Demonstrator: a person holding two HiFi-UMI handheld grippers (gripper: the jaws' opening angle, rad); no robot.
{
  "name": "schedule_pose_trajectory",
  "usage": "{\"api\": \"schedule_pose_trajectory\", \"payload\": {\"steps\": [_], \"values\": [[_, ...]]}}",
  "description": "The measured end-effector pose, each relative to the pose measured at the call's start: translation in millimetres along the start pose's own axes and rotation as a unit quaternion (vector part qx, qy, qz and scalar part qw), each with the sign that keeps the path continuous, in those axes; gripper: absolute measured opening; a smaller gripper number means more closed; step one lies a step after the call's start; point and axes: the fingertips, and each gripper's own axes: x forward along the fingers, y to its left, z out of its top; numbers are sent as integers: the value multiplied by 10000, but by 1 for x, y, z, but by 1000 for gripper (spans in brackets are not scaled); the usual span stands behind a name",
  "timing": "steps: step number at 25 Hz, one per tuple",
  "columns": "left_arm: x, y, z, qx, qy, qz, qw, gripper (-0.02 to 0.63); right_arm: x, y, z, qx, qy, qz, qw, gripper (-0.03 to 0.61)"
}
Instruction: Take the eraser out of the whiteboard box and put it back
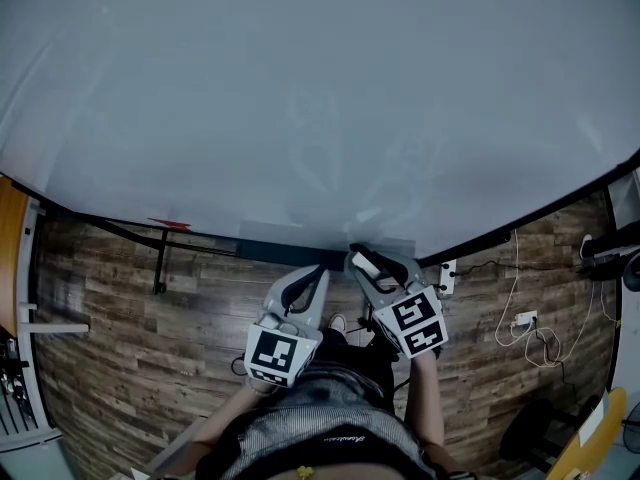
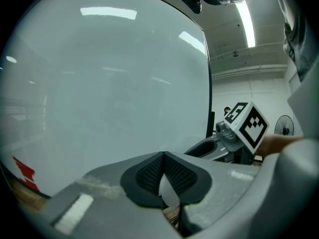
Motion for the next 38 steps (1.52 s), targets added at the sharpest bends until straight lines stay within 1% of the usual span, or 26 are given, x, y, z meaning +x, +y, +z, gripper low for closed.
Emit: {"api": "schedule_pose_trajectory", "payload": {"steps": [11,21,28,38], "values": [[-1,4,-1,-49,6,37,10000,2,18,-4,-21,60,209,-10,9998,160],[1,5,-4,-58,29,31,10000,2,28,-7,-36,205,279,-58,9994,160],[1,7,-4,-65,25,54,10000,2,28,-9,-36,376,126,-108,9992,161],[1,7,-4,-80,15,58,10000,2,28,-8,-38,398,114,-129,9991,163]]}}
